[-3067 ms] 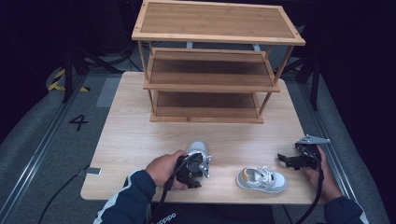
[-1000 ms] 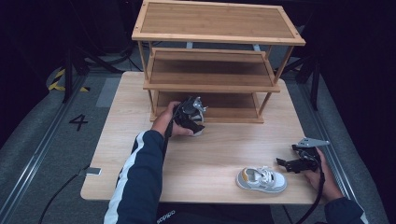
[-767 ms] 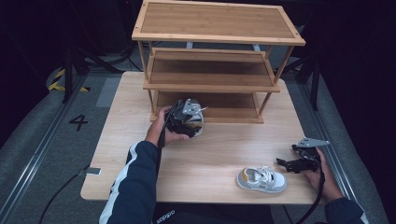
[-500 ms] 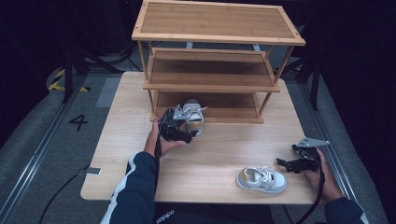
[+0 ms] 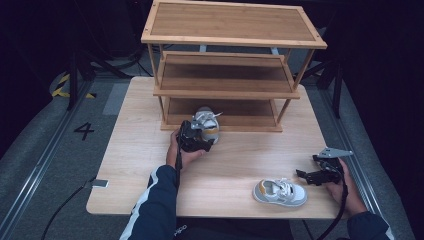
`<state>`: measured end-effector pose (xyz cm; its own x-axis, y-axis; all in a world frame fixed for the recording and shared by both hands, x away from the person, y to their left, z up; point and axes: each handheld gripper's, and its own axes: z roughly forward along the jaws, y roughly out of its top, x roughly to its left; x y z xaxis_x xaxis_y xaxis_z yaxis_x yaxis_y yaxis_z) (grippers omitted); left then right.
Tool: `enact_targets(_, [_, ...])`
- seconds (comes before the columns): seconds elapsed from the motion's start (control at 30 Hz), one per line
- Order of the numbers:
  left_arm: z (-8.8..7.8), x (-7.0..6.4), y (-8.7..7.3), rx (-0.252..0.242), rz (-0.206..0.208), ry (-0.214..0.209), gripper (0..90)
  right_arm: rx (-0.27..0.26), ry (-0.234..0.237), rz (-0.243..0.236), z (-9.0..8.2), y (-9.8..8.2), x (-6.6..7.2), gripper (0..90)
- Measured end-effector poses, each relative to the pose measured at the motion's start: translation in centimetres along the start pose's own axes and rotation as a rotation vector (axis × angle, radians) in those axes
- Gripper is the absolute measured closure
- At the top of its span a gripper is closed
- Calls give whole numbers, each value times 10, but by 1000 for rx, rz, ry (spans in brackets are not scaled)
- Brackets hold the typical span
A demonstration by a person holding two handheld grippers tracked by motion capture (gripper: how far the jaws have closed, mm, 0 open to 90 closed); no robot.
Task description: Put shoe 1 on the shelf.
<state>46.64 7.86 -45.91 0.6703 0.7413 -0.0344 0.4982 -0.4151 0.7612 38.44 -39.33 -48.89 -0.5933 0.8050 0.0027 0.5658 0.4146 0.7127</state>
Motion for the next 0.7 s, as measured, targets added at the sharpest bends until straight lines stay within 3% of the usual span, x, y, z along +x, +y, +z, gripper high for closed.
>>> enact_targets(0.1, [-1,4,5,-14,3,-1,277,0,0,0,0,0,0,5])
enact_targets(0.2, [2,16,12,17,11,10,338,-1,0,-2,0,0,0,5])
enact_targets(0.27, [4,18,13,18,-2,0,339,0,0,-1,0,0,0,5])
enact_targets(0.33, [7,21,19,37,19,20,344,0,1,0,0,0,0,5])
enact_targets(0.5, [15,30,25,32,6,4,347,0,1,-1,0,0,0,5])
enact_targets(0.53, [16,33,29,55,33,-1,353,0,1,-1,0,0,0,5])
enact_targets(0.63, [18,38,32,65,47,-15,358,0,1,-1,0,0,0,5])
enact_targets(0.7, [21,42,35,59,49,2,375,0,1,0,0,0,0,5])
